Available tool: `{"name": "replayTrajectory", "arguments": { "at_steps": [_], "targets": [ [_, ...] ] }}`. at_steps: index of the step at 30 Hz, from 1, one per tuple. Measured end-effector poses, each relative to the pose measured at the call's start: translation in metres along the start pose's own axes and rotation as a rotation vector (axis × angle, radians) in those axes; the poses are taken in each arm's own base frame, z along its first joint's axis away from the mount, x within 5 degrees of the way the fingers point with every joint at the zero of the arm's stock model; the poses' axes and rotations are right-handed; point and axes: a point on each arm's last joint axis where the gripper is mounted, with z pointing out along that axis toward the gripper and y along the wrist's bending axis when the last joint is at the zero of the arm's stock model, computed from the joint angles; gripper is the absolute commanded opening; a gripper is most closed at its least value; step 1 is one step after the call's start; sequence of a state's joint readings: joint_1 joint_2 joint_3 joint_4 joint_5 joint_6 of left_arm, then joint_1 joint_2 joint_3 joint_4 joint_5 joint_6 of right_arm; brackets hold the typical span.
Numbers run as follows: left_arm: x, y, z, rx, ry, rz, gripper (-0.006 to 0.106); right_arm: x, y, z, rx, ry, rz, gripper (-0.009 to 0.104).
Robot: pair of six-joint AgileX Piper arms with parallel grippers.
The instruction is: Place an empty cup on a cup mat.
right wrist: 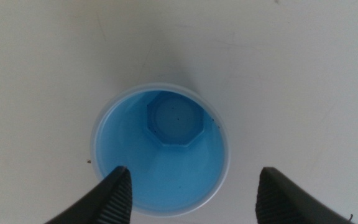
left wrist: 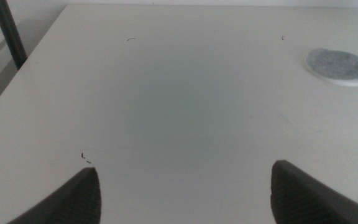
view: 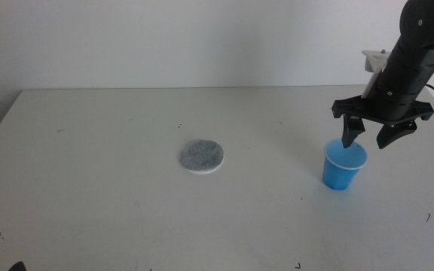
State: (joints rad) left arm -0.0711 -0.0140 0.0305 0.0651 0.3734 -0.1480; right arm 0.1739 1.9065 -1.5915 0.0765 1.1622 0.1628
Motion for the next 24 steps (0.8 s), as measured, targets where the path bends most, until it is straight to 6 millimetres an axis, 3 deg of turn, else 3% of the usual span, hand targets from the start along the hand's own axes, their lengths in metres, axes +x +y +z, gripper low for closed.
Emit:
{"name": "replayTrajectory", "arguments": {
  "at_steps": [17,24],
  "targets": [
    [0.000,0.000,0.000,0.000,0.000,0.000,0.105,-0.003,-0.004,0.049,0.029,0.118,0.005,0.040],
    [0.000,0.000,0.000,0.000,0.000,0.000,0.105,-0.003,-0.005,0.051,0.046,0.119,-0.003,0.007]
  ]
}}
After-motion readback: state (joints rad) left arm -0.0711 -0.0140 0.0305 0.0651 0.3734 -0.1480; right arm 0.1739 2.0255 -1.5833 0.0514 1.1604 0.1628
